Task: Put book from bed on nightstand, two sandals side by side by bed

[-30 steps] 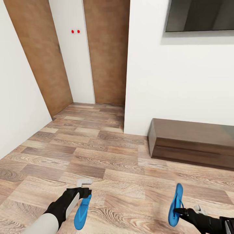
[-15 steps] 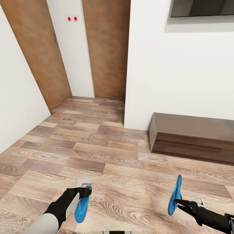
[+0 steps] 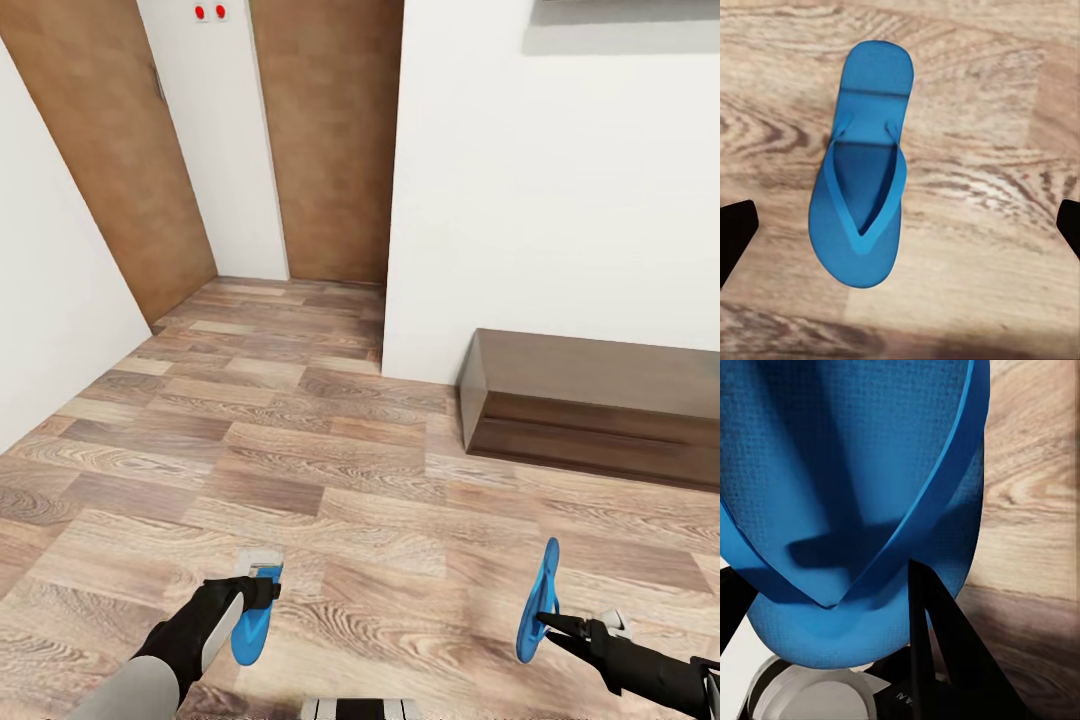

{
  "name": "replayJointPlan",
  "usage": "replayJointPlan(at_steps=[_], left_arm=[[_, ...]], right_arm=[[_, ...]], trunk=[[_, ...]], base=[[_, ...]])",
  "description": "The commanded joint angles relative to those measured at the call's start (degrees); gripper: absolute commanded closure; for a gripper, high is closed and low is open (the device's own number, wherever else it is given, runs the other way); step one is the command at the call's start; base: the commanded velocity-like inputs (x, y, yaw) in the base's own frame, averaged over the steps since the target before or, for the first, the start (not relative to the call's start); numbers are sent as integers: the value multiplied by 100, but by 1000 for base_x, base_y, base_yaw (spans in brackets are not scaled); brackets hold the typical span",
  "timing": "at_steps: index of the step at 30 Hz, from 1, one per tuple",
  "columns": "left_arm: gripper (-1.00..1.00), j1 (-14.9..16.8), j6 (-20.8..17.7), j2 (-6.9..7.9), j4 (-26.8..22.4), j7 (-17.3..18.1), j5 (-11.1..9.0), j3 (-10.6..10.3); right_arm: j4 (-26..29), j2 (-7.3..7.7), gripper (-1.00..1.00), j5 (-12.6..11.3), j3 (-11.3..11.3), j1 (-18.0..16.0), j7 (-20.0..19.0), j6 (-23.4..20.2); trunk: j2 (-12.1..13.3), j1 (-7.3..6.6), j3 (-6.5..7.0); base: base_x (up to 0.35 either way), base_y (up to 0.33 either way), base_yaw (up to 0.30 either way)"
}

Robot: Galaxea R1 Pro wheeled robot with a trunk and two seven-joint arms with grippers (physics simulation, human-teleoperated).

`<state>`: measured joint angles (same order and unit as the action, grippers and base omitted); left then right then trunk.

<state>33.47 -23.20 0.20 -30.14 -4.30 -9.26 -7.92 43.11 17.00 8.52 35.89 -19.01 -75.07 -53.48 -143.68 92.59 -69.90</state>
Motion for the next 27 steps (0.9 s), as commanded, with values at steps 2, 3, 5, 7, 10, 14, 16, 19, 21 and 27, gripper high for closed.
replayJointPlan(at_steps=[2, 3, 5, 7, 10, 14, 16, 19, 21, 27], left_arm=[[-100, 1, -26, 5, -10, -45, -59, -34], [-100, 1, -26, 6, -10, -45, -59, -34], [-100, 1, -26, 6, -10, -45, -59, -34], [-100, 1, -26, 6, -10, -45, -59, -30], [-100, 1, -26, 10, -13, -45, -59, -27], [-100, 1, -26, 13, -18, -45, -59, -26], [-100, 1, -26, 14, -18, -45, -59, -26], [-100, 1, -26, 14, -19, -45, -59, -26], [-100, 1, -26, 15, -19, -45, -59, -26], [-100, 1, -26, 15, -19, -45, -59, -27]], right_arm=[[4, -4, 100, 53, 23, -6, -51, -49], [4, -4, 100, 53, 23, -6, -50, -49], [4, -4, 100, 53, 23, -6, -48, -49], [2, -4, 100, 53, 23, -6, -49, -49], [3, -4, 100, 53, 23, -6, -47, -49], [1, -4, 100, 53, 23, -6, -45, -49], [3, -4, 100, 53, 23, -6, -44, -49], [3, -4, 100, 53, 23, -6, -43, -49], [4, -4, 100, 53, 23, -6, -43, -49], [4, -4, 100, 53, 23, -6, -43, -49]], trunk=[[-5, 4, -49], [-6, 6, -72], [-9, 11, -116], [-12, 17, -160], [-16, 24, -227], [-21, 35, -315], [-24, 40, -360], [-28, 48, -426], [-30, 53, -470], [-38, 68, -603]], base=[[0, 0, 0], [0, 0, 0], [0, 0, 0], [0, 0, 0], [0, 0, 0], [0, 0, 0], [0, 0, 0], [0, 0, 0], [0, 0, 0], [0, 0, 0]])
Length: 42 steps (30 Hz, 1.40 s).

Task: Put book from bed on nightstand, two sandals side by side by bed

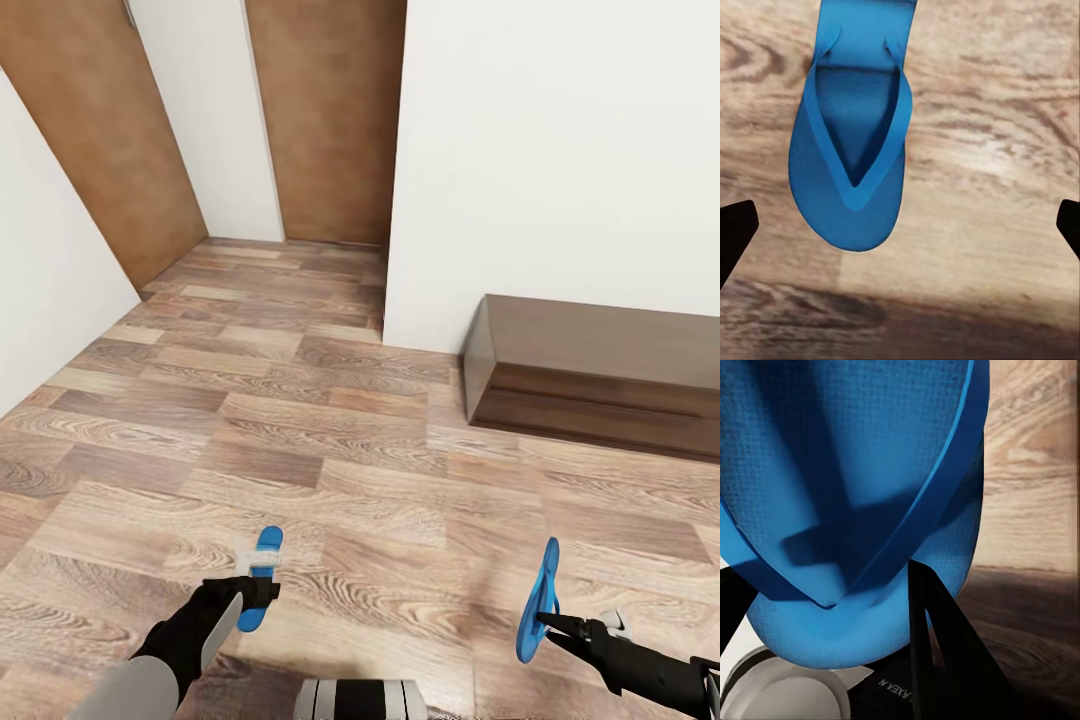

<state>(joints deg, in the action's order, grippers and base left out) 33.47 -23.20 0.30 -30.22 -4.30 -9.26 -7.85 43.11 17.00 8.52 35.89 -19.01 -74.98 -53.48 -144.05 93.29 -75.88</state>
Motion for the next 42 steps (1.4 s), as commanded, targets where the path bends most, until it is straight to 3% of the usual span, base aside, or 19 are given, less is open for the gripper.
replayJointPlan(at_steps=[1, 15, 21, 33, 42], left_arm=[[-100, 1, -26, 8, -10, -45, -59, -33], [-100, 1, -18, 70, -18, -36, -67, -29], [-100, -5, 31, 80, -50, -230, -66, -14], [-100, -8, 18, 79, -123, 6, -59, -5], [-100, -8, 18, 83, -124, 8, -59, -6]], right_arm=[[4, -3, 100, 53, 23, -6, -51, -49], [4, -3, 100, 45, 24, -6, -69, -37], [13, -3, 100, 48, 31, -3, -73, -22], [16, -3, 100, 44, 32, 3, -78, -22], [13, -3, 100, 44, 32, 3, -78, -22]], trunk=[[-3, 1, -27], [-3, 1, -27], [-3, 1, -27], [-3, 1, -27], [-15, 24, -226]], base=[[0, 0, 0], [0, 0, 0], [0, 0, 0], [0, 0, 0], [0, 0, 0]])
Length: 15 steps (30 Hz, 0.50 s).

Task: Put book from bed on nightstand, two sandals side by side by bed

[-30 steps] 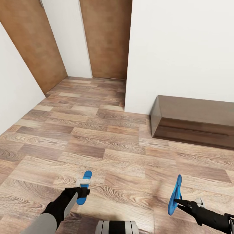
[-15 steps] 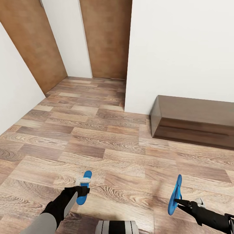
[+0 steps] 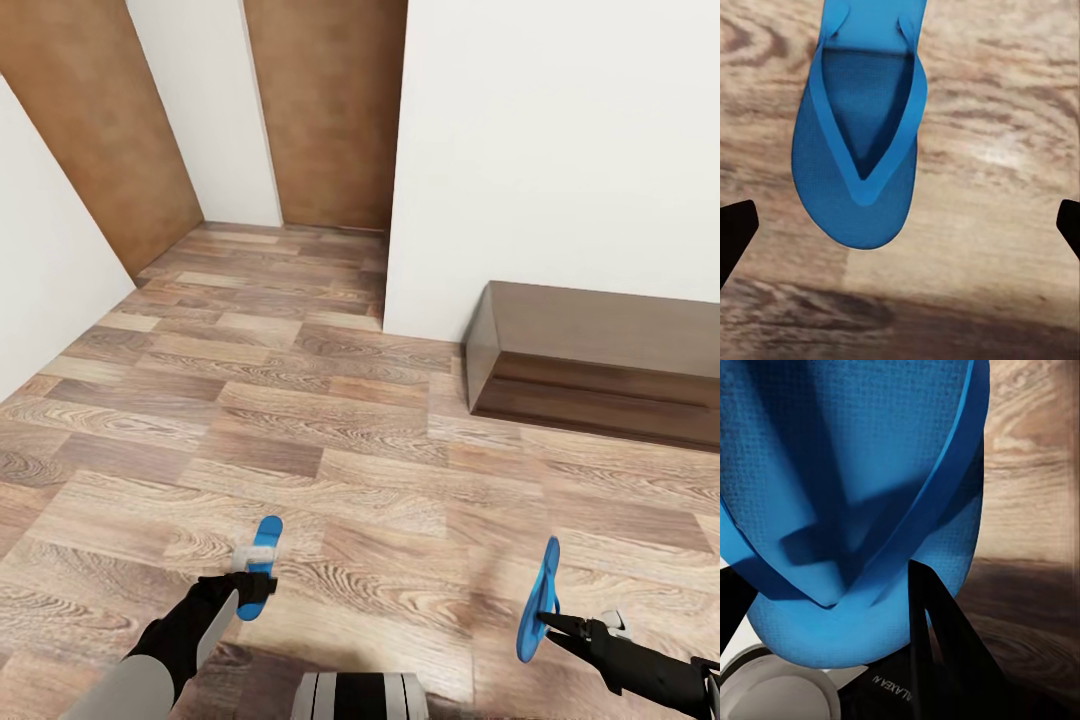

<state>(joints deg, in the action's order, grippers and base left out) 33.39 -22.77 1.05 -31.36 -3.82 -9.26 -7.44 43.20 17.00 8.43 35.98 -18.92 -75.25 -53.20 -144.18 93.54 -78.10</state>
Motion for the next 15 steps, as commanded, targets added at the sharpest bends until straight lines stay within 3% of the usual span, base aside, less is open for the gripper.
replayJointPlan(at_steps=[1, 15], left_arm=[[-100, 1, -26, 9, -11, -40, -58, -47], [-100, 2, -26, 9, -11, -40, -58, -42]], right_arm=[[4, -4, 100, 53, 23, -6, -51, -50], [4, -4, 100, 53, 23, -6, -51, -50]], trunk=[[-3, 1, -27], [-22, 37, -337]], base=[[0, 0, 0], [0, 0, 0]])
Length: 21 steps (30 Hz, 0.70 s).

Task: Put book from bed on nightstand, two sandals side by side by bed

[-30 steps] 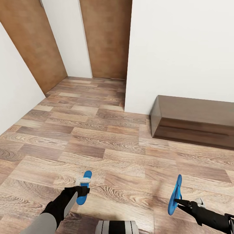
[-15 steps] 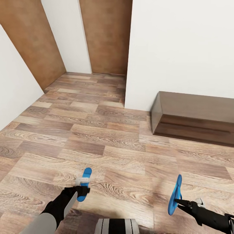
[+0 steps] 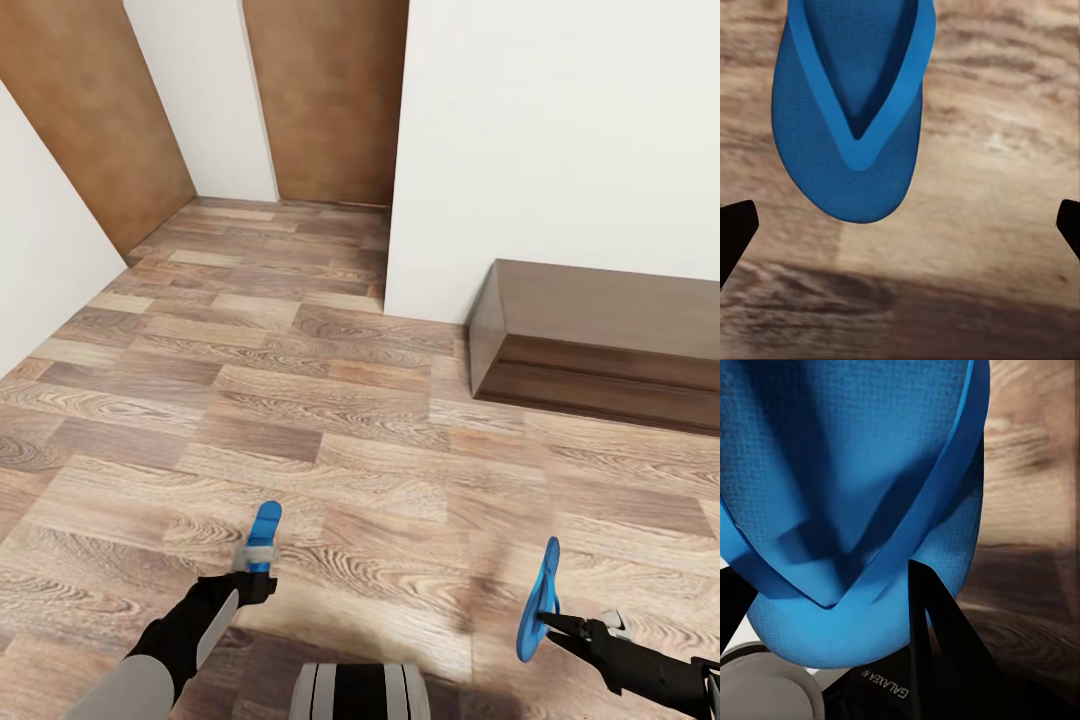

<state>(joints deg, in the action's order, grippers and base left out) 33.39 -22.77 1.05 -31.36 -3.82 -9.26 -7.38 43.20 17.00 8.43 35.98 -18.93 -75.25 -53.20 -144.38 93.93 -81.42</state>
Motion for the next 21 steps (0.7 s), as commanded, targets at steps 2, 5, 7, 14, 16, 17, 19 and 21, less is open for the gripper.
replayJointPlan(at_steps=[2, 5, 7, 14, 16, 17, 19, 21], left_arm=[[-100, 1, -26, 9, -11, -40, -58, -48], [-100, 1, -26, 11, -11, -48, -57, -49], [-100, 1, -26, 10, -11, -56, -53, -51], [-100, 2, -18, 13, -28, -64, -49, -53], [-100, 1, -22, 17, -156, -114, -41, -53], [-100, 3, -27, 21, -215, -138, -39, -53], [-100, 2, -45, 34, -457, -250, -35, -58], [-100, 1, -51, 39, -583, -311, -34, -60]], right_arm=[[4, -4, 100, 53, 23, -6, -51, -50], [6, -4, 100, 53, 23, -6, -50, -50], [5, -4, 100, 53, 23, -6, -51, -50], [5, -4, 100, 53, 23, -6, -38, -50], [5, -4, 100, 53, 23, -6, -35, -50], [4, -4, 100, 53, 23, -6, -35, -50], [4, -4, 100, 53, 23, -6, -34, -50], [4, -4, 100, 53, 23, -6, -34, -50]], trunk=[[-4, 4, -49], [-8, 12, -115], [-8, 12, -115], [-8, 12, -115], [-8, 12, -115], [-8, 12, -115], [-8, 12, -115], [-8, 12, -115]], base=[[0, 0, 0], [0, 0, 0], [0, 0, 0], [0, 0, 0], [0, 0, 0], [0, 0, 0], [0, 0, 0], [0, 0, 0]])
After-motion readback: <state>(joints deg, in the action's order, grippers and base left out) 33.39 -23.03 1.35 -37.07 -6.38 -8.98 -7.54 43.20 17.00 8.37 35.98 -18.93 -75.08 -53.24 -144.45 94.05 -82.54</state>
